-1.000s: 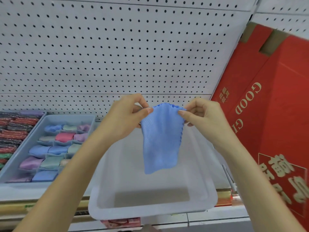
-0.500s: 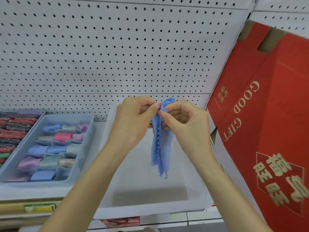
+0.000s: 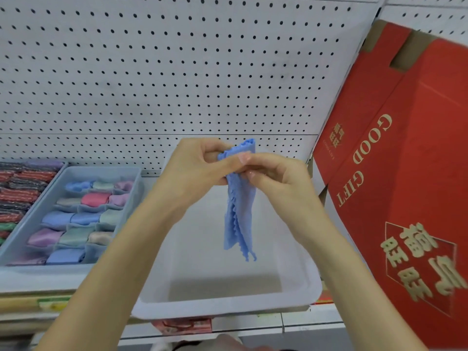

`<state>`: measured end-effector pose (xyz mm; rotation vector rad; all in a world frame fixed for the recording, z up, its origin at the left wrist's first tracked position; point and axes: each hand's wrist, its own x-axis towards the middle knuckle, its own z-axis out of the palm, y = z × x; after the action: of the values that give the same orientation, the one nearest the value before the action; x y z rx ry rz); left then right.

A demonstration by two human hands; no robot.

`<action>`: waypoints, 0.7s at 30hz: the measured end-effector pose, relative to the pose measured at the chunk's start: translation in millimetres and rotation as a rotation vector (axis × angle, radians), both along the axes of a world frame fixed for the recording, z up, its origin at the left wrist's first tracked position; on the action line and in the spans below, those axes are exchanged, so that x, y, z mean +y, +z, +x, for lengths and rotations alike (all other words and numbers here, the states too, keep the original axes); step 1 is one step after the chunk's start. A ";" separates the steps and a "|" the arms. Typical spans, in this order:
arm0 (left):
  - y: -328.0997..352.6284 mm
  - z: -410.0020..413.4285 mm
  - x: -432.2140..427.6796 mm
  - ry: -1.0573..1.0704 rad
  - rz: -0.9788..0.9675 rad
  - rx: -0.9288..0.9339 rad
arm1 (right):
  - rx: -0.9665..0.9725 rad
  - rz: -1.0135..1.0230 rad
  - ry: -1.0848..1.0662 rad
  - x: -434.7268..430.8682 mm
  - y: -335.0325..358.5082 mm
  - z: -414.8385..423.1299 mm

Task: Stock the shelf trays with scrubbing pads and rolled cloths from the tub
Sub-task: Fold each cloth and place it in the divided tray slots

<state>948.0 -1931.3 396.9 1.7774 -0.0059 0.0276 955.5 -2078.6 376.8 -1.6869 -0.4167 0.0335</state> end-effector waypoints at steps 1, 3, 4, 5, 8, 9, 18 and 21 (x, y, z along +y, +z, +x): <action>1.7 -1.5 2.9 -0.045 0.000 0.014 | 0.006 0.004 0.004 -3.9 1.6 0.9; 5.0 -3.4 7.7 -0.113 -0.017 0.031 | -0.028 0.006 -0.101 -12.0 1.1 6.0; 7.7 -4.4 9.2 -0.135 -0.028 0.031 | -0.029 0.012 -0.153 -16.0 -0.1 9.0; 11.0 -4.8 10.2 -0.157 -0.037 0.023 | -0.006 0.017 -0.162 -19.9 -1.9 11.9; 23.4 -4.9 11.0 -0.203 -0.064 -0.026 | 0.173 0.094 0.069 -23.2 -7.3 15.1; 28.4 -4.9 10.2 -0.204 -0.085 -0.048 | 0.211 0.111 0.126 -21.4 -9.5 12.6; 6.5 0.6 -16.8 -0.116 -0.566 0.209 | 0.305 0.313 -0.076 2.7 -18.3 0.0; -29.0 -18.9 -23.5 -0.176 -0.465 0.378 | 0.395 0.314 -0.177 4.5 -29.8 2.7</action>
<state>929.0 -1954.8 367.9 1.2894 0.1091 -0.4036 958.2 -2074.1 347.0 -1.3598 0.0253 0.1600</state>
